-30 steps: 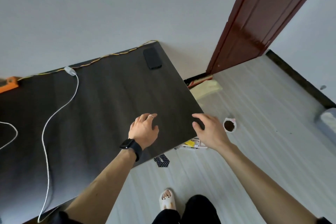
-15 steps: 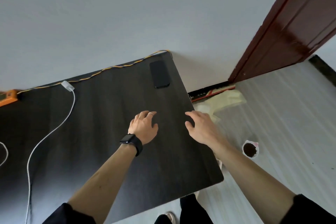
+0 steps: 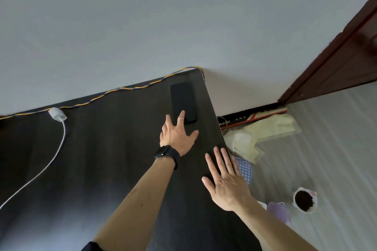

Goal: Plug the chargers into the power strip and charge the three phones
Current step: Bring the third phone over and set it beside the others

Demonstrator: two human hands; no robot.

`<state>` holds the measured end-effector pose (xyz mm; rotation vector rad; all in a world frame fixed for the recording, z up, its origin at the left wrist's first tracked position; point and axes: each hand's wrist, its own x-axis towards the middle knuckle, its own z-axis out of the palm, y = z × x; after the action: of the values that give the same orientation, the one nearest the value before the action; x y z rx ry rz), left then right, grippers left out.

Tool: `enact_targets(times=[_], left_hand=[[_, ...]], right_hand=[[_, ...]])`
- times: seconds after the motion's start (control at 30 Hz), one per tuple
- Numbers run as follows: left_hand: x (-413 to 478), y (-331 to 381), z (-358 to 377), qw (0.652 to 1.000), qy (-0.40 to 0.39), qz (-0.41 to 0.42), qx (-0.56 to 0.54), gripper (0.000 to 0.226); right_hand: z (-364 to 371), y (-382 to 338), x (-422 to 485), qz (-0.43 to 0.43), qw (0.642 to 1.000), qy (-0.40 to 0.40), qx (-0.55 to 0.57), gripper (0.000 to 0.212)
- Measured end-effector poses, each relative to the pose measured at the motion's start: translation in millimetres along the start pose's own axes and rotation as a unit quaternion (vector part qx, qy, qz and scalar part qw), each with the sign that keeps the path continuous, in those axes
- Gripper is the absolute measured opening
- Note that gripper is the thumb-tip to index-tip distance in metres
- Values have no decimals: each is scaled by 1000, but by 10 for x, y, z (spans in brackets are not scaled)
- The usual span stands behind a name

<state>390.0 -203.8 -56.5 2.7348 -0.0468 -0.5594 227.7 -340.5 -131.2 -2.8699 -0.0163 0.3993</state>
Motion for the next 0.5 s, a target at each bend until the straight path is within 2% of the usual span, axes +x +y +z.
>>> enact_targets(times=[0.33,0.5], left_hand=[[423,178,217,998,29,-18,60,77],[475,151,292,993,85,-13,82,59]], right_hand=[[39,4,28,3,1000,-2,-18,70],[71,13,35,3,1000,4,-14,70]])
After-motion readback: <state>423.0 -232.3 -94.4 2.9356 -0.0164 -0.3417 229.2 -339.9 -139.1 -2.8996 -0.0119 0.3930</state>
